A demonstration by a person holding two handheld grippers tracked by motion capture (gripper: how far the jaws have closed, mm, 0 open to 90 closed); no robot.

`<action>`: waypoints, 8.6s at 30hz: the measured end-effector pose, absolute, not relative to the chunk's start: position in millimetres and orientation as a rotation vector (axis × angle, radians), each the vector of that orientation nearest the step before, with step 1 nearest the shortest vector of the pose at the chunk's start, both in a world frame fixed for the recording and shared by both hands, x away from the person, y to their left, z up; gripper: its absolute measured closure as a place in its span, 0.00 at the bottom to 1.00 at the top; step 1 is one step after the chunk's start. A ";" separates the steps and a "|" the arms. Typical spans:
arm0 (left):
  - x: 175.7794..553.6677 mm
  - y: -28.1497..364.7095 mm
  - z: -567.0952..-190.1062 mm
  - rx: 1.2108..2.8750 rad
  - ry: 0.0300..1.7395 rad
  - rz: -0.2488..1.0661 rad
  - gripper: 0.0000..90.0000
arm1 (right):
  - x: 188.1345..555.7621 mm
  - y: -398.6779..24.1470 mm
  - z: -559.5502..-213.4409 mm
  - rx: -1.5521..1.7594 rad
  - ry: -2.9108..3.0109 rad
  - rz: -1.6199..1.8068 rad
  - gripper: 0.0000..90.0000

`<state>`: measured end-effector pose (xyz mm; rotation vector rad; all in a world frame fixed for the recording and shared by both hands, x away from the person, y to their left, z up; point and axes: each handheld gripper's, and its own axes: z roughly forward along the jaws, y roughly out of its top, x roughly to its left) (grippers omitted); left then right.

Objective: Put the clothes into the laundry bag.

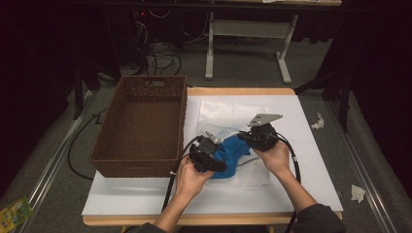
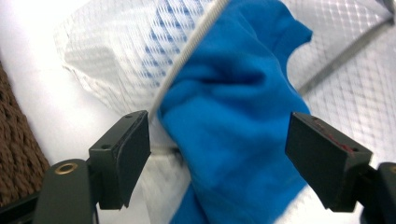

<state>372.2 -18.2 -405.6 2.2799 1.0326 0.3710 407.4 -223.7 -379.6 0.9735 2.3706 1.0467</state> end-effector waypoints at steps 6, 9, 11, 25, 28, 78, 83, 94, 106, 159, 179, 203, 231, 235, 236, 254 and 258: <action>362.1 -13.6 -410.2 2.271 1.046 0.350 0.26 | 407.7 -223.0 -380.8 0.969 2.367 1.029 0.99; 360.4 -13.8 -413.8 2.279 1.045 0.337 0.26 | 407.7 -222.9 -381.0 0.967 2.368 1.027 0.99; 359.0 -14.6 -416.7 2.282 1.045 0.331 0.26 | 408.0 -222.9 -381.2 0.970 2.365 1.032 0.99; 367.2 -40.8 -436.9 2.354 1.005 0.221 0.22 | 408.8 -221.9 -386.5 0.976 2.380 1.037 0.99; 371.6 -46.9 -441.5 2.363 1.010 0.211 0.22 | 408.8 -222.2 -386.0 0.967 2.382 1.040 0.99; 377.8 -48.2 -402.1 2.314 0.819 0.247 0.85 | 408.0 -222.4 -378.4 0.963 2.379 1.075 0.99; 379.6 -52.3 -395.2 2.307 0.813 0.252 0.85 | 407.6 -221.8 -376.2 0.971 2.374 1.081 0.99; 387.5 -56.6 -392.6 2.255 0.842 0.271 0.85 | 404.4 -222.0 -367.8 0.953 2.368 1.108 0.99; 401.3 -61.0 -398.4 2.220 0.896 0.327 0.85 | 401.9 -220.6 -361.2 0.919 2.361 1.126 0.99; 442.0 -80.1 -441.7 2.158 1.108 0.365 0.78 | 399.3 -230.5 -368.8 0.946 2.367 1.124 0.99; 421.6 -64.7 -438.4 2.294 1.019 0.239 0.62 | 402.1 -225.0 -372.5 0.941 2.380 1.094 0.99; 436.0 -74.0 -433.5 2.106 1.089 0.337 0.91 | 397.7 -228.2 -365.2 0.942 2.365 1.127 0.99; 432.4 -65.6 -436.0 2.151 1.081 0.319 0.52 | 402.4 -230.0 -372.4 0.954 2.380 1.098 0.99; 427.0 -59.7 -430.0 2.157 1.055 0.325 0.50 | 402.7 -230.4 -372.4 0.946 2.379 1.097 0.99; 425.4 -58.8 -428.3 2.155 1.051 0.329 0.50 | 402.6 -230.3 -372.5 0.949 2.379 1.097 0.99; 401.0 -37.2 -403.9 2.122 0.981 0.373 0.55 | 400.7 -231.3 -371.0 0.951 2.377 1.102 0.99; 394.0 -33.2 -399.8 2.117 0.965 0.414 0.55 | 399.4 -233.0 -370.8 0.942 2.373 1.107 0.99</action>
